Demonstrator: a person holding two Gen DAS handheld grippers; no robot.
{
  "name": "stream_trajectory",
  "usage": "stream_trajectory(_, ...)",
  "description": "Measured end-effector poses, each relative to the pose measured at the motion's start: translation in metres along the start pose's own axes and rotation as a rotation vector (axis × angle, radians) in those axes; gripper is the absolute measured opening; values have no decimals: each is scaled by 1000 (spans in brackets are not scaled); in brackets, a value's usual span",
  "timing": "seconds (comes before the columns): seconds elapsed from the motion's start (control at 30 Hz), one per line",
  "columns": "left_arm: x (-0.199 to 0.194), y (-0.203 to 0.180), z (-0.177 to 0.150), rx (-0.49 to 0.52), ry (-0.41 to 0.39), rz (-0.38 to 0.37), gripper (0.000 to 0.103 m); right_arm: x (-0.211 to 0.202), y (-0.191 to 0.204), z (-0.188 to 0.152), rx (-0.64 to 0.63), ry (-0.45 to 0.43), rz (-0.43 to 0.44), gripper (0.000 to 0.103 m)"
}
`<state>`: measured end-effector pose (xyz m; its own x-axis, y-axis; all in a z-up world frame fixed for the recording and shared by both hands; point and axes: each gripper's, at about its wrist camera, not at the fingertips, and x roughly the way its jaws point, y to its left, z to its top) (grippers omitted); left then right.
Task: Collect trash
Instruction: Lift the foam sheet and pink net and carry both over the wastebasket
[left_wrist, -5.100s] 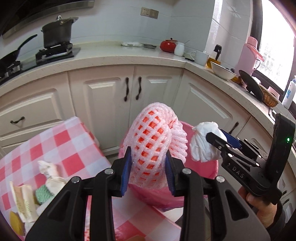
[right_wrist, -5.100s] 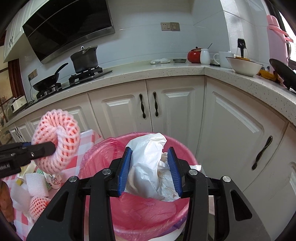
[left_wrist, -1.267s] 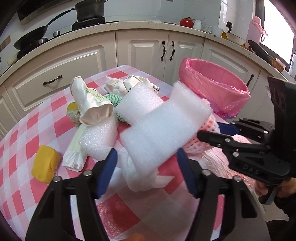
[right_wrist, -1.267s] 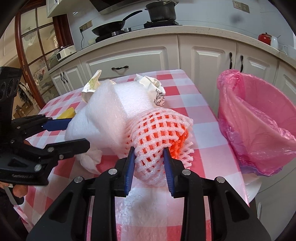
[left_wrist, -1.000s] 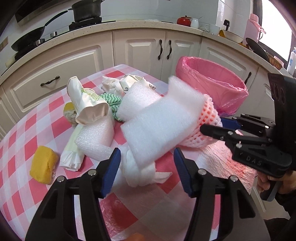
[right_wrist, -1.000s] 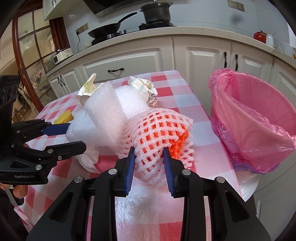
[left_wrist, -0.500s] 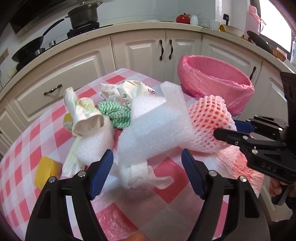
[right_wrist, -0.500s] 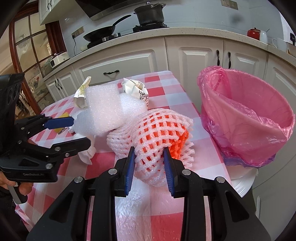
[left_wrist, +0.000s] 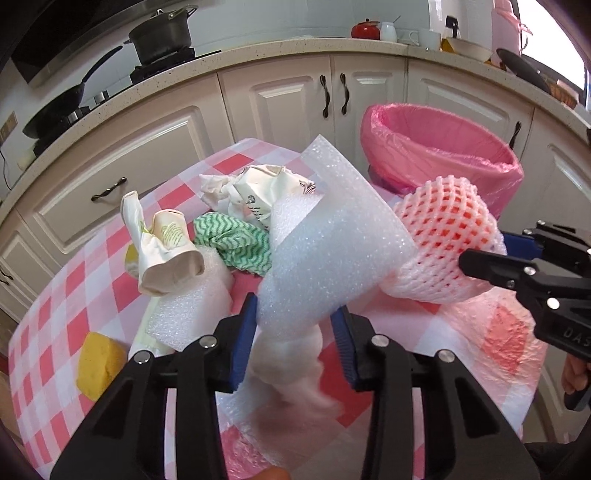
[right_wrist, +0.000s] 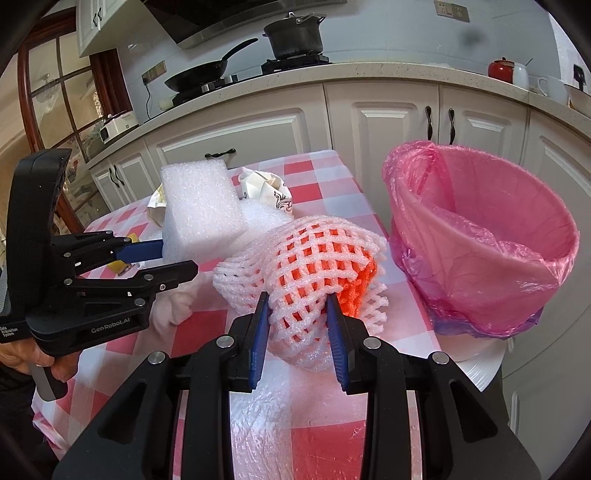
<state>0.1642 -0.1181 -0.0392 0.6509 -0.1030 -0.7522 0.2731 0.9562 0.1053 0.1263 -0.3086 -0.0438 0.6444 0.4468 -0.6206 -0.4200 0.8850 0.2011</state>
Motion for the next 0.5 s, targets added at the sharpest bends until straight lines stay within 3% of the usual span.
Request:
stream_trajectory(0.27, -16, 10, 0, -75, -33, -62, 37, -17, -2, 5, 8, -33, 2, 30)
stream_trajectory(0.5, -25, 16, 1, -116, -43, -64, 37, -38, -5, 13, 13, -68, -3, 30)
